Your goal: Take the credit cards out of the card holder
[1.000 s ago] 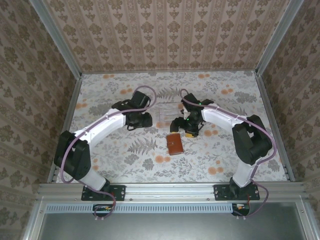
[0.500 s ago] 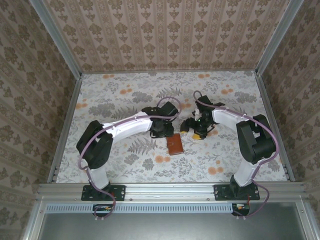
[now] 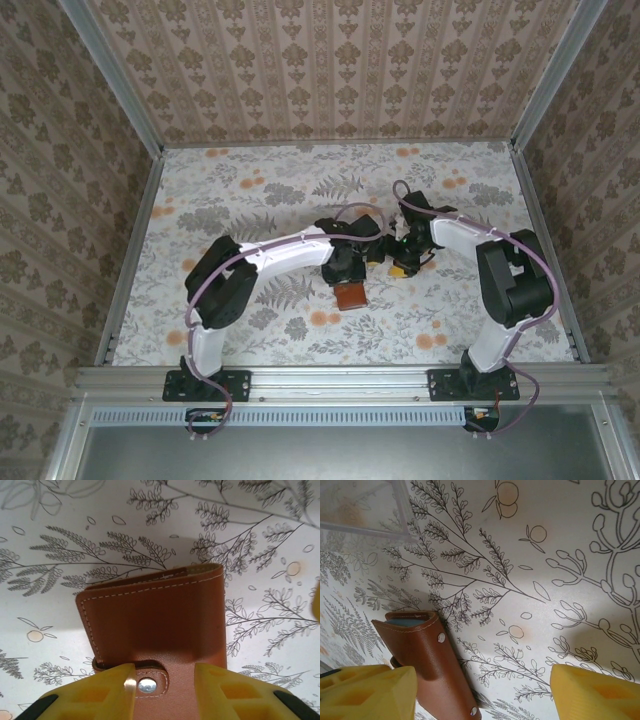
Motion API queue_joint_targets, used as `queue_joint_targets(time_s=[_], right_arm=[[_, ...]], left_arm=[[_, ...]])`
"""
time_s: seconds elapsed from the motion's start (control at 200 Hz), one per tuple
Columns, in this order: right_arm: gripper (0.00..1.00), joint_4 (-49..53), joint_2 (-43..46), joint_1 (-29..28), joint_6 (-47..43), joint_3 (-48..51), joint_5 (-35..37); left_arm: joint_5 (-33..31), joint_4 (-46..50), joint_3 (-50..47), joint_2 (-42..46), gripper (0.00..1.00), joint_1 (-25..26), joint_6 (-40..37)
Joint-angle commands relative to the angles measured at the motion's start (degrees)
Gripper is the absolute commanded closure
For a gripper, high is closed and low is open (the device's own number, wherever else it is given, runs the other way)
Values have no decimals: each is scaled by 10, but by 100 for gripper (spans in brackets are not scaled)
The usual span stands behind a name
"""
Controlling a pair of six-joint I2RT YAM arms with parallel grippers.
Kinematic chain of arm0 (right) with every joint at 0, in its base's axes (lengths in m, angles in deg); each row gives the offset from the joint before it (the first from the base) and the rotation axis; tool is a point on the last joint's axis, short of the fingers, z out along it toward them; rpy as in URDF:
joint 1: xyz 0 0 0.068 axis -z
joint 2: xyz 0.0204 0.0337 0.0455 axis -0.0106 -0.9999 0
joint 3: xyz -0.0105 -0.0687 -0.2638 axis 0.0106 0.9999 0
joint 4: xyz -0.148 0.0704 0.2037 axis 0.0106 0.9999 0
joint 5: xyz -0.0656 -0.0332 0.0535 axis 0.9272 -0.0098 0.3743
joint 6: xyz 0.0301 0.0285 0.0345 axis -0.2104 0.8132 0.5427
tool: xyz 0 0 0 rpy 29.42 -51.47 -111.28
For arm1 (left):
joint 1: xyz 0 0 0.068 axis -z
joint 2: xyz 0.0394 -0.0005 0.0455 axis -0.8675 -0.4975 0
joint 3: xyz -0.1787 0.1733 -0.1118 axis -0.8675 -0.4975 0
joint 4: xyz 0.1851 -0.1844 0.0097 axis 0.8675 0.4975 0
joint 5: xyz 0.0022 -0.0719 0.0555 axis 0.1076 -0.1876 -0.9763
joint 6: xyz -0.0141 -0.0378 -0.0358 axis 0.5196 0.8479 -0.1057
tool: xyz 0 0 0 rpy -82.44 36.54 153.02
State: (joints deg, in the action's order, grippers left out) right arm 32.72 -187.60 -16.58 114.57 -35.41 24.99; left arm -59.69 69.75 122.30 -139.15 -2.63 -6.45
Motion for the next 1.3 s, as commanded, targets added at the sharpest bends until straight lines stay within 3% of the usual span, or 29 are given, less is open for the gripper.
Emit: queue_joint_targets(time_s=[0.0, 0.485, 0.87, 1.295], right_arm=[[29, 0, 26, 2, -16, 9, -11], [29, -10, 30, 2, -14, 17, -22], [29, -10, 30, 3, -16, 18, -24], [30, -21, 19, 1, -13, 22, -66]], left_arm=[[-12, 55, 32, -24, 63, 7, 20], [-51, 158, 102, -41, 63, 19, 17], [2, 70, 43, -49, 61, 15, 23], [-19, 76, 14, -32, 83, 12, 8]])
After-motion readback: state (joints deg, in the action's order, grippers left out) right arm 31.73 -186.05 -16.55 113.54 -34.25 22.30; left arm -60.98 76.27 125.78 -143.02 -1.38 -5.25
